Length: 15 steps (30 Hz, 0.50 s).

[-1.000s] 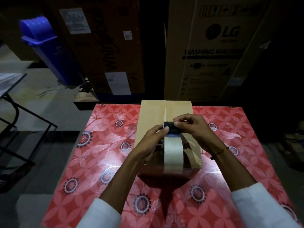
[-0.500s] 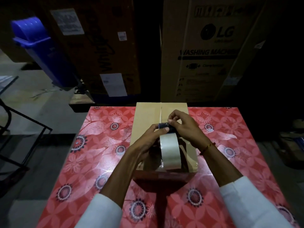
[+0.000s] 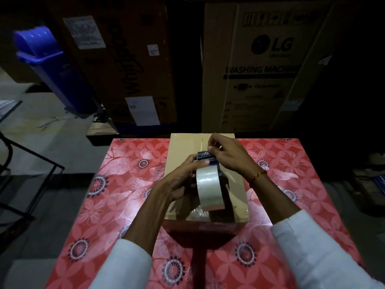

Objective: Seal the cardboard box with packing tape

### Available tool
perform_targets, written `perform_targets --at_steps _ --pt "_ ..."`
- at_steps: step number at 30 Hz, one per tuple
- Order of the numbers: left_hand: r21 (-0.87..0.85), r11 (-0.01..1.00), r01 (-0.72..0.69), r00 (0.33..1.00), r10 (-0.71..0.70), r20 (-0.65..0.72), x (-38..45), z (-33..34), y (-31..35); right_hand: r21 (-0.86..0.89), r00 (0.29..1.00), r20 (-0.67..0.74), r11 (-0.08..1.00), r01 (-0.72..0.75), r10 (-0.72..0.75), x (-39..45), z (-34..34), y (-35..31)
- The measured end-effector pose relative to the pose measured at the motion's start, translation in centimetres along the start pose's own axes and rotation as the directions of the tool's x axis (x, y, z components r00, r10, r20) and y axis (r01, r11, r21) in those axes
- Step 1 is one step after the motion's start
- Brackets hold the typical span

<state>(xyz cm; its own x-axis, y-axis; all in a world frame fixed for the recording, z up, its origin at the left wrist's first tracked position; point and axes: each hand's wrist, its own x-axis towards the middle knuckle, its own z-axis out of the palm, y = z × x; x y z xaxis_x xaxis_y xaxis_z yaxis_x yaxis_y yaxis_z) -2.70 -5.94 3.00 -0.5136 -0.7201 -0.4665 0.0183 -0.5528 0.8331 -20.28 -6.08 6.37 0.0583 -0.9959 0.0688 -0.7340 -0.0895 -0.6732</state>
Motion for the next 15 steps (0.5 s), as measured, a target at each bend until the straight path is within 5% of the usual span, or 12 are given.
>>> perform_targets --at_steps 8,15 --pt "0.148 0.989 0.022 0.999 -0.018 -0.031 -0.5 1.0 0.5 -0.009 1.000 0.002 1.000 0.012 -0.012 1.1 -0.6 1.2" --pt "0.287 0.941 -0.179 0.943 0.247 -0.222 0.6 1.4 1.7 0.158 0.997 0.064 0.987 0.020 -0.030 1.0 -1.0 3.2"
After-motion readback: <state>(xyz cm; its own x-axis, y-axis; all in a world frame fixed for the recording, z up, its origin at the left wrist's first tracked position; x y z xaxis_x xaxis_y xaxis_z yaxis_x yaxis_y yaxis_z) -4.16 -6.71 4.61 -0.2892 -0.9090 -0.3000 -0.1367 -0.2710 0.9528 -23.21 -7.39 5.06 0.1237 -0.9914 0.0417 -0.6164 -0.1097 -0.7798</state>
